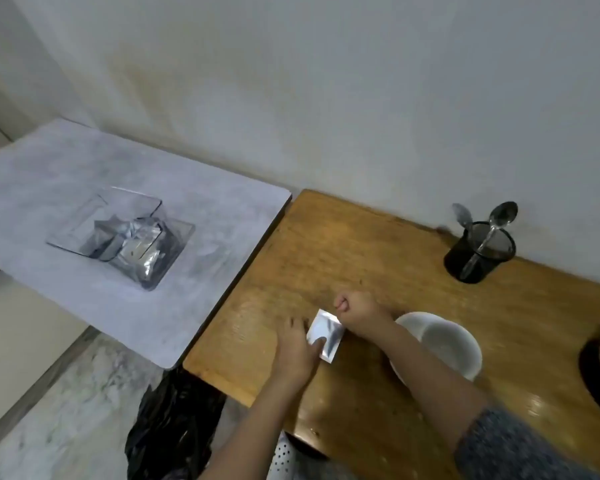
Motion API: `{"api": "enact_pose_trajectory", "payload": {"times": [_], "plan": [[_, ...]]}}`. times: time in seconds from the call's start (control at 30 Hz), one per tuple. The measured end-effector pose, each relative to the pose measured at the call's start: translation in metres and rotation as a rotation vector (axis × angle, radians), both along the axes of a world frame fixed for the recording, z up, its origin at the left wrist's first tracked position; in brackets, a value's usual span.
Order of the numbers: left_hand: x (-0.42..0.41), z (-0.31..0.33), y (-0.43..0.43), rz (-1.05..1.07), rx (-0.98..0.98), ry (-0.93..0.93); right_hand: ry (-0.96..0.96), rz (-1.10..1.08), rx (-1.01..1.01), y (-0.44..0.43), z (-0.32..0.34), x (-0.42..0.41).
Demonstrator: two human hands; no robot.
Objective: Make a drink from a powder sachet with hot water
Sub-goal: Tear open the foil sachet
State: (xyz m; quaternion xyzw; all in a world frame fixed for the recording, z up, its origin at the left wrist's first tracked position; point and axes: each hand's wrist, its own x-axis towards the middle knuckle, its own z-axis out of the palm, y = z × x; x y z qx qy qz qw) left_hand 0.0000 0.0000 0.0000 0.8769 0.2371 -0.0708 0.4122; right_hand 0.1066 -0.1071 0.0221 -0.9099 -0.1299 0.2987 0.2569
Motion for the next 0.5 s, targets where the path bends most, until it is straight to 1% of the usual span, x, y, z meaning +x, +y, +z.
{"api": "enact_pose_trajectory", "payload": {"times": [0.13, 0.27, 0.4, 0.5], "plan": [[0.008, -0.004, -0.002, 0.03, 0.043, 0.022, 0.039, 0.04, -0.056, 0.002, -0.003, 0.0], [0.015, -0.009, 0.0, 0.034, 0.039, 0.024, 0.035, 0.09, -0.073, 0.003, -0.008, 0.0], [0.021, -0.008, 0.002, 0.026, 0.007, 0.039, 0.026, 0.095, -0.064, 0.009, -0.009, 0.002], [0.02, -0.009, 0.006, 0.015, -0.043, 0.002, 0.081, 0.116, -0.059, 0.009, -0.005, 0.005]]}}
